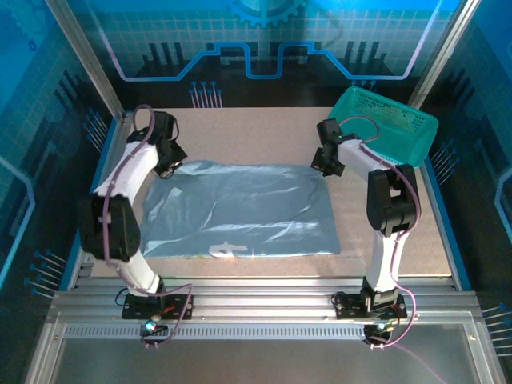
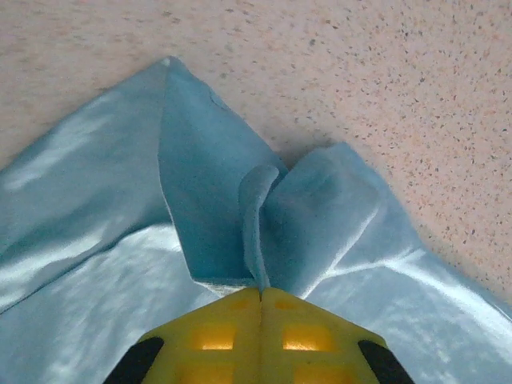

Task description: Fold and stack the t-shirts

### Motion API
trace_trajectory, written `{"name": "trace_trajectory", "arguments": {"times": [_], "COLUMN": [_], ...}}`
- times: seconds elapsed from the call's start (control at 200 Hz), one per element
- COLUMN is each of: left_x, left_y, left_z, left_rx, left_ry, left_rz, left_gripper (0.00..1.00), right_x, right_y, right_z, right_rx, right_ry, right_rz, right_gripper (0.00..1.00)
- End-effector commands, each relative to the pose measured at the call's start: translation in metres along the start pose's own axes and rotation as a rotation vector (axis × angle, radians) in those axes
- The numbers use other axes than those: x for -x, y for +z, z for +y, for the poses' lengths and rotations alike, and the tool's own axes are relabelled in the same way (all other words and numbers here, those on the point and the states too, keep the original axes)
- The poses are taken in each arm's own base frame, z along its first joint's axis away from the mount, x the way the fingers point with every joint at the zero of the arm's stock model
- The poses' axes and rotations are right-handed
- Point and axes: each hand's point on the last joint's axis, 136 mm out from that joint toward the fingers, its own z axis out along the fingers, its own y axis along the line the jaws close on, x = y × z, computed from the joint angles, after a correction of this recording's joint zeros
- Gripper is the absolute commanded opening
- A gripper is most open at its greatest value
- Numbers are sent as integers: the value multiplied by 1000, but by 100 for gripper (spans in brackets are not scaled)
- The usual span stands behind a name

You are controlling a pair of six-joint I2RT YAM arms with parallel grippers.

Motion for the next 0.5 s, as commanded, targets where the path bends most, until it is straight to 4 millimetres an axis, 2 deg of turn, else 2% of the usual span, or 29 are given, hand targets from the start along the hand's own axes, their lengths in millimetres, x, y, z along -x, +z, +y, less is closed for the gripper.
{"name": "trace_trajectory", "arguments": {"times": [0.0, 0.115, 0.24, 0.36, 0.495], "left_x": [-1, -10, -22, -38, -52], "left_y": [-16, -32, -49, -59, -71], "left_z": [31, 57, 84, 106, 130], "left_rx": [61, 90, 130, 156, 193], "left_ry": [-73, -134, -178, -230, -265], "left_rz": [-72, -115, -150, -155, -178], "left_gripper": [0, 0, 0, 0, 0], "right_x": [5, -3, -22, -52, -79], "right_y": [-18, -29, -33, -32, -37], "right_z": [-6, -16, -34, -51, -58], "right_rx": [4, -24, -77, -112, -128], "right_ry": [-19, -34, -30, -22, -41], "right_rz": [-30, -29, 12, 81, 116], "right_gripper": [0, 0, 0, 0, 0]}}
